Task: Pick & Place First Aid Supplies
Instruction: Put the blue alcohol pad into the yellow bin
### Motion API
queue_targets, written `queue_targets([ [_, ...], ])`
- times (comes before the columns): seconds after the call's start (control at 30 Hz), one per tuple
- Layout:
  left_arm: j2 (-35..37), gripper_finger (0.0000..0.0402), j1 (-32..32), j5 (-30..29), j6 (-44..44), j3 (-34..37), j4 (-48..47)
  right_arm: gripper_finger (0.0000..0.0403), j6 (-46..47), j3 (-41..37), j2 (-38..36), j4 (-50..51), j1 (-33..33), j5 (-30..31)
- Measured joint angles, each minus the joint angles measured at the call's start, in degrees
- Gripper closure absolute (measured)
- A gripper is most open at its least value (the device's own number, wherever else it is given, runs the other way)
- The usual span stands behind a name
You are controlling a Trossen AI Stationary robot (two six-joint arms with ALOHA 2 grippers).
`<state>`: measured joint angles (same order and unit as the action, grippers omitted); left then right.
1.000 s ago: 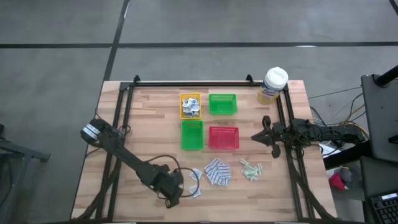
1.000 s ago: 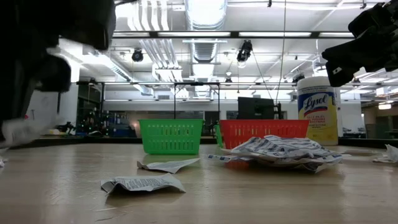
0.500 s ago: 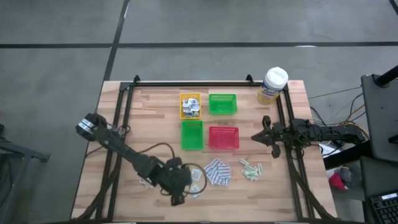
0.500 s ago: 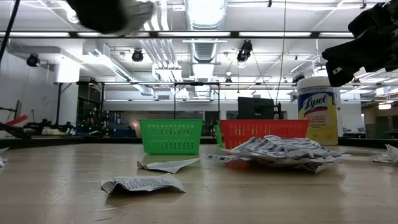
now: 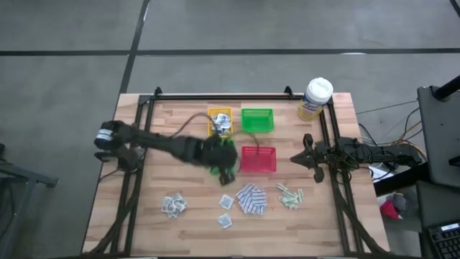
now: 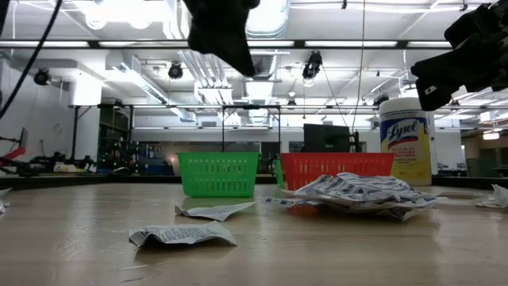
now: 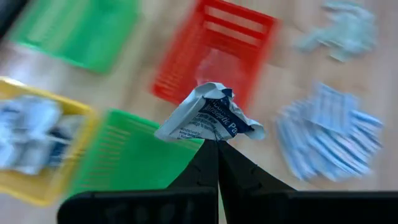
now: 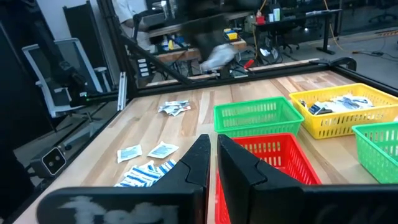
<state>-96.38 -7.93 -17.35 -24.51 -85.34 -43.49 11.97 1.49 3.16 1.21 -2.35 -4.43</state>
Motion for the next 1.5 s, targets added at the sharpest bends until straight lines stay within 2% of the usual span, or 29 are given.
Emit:
queue_targets([
  [0.2,0.0,0.0401,10.2,0.3,3.0,-0.9,-1.9,0.0374,0.0,0.0,0.0,0.0,0.0,0.0],
  [0.47,-0.1,0.0402,23.1,3.9,8.9,0.2,-5.2,0.0374,0.0,0.0,0.0,0.0,0.0,0.0],
  [0.8,-3.1,0.0402,35.8,13.1,14.5,0.7,-7.4,0.0374,0.0,0.0,0.0,0.0,0.0,0.0],
  [1.07,-7.7,0.0401,38.3,18.8,13.9,0.9,-8.0,0.0374,0.0,0.0,0.0,0.0,0.0,0.0],
  [1.5,-11.3,0.0401,38.3,20.1,13.6,-0.7,-9.6,0.0374,0.0,0.0,0.0,0.0,0.0,0.0],
])
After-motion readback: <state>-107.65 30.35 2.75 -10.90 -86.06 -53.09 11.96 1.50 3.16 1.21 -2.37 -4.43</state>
